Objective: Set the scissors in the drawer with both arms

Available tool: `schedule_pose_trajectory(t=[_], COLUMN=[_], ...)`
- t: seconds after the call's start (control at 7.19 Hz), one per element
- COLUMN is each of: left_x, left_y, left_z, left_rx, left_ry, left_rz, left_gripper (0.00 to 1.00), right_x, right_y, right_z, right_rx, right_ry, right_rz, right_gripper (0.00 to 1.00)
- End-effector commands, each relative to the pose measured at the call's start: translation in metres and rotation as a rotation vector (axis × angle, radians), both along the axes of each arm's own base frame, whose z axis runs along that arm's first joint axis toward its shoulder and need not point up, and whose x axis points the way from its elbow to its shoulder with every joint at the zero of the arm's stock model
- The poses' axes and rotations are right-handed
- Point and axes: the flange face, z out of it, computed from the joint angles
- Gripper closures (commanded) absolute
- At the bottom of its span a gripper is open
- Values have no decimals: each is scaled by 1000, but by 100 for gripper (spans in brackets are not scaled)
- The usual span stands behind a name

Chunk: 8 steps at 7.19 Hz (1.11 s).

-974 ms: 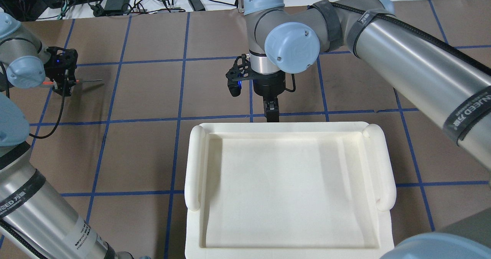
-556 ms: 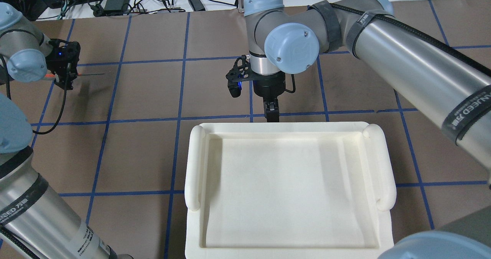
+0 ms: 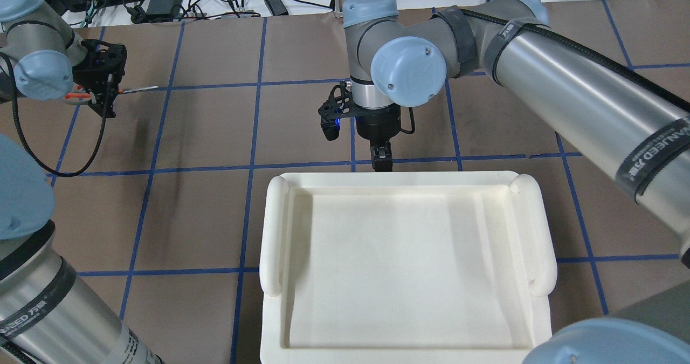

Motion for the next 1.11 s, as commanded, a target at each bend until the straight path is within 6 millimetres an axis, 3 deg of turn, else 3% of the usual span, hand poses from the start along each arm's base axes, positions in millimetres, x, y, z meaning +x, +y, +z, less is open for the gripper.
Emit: schedule_pose_trajectory(t=[0.0,0.97], left_x=[-24,-26], left_y=[3,5], left_z=[14,11], left_rx=[9,33], left_ry=[5,-7], left_rz=[-2,-3], left_gripper=[100,100], right_x=[-1,1], right_y=[2,-7], right_z=[-3,-2], right_rx=[6,-32], right_ry=[-6,-19], right_rz=[14,14], right_gripper=[0,0])
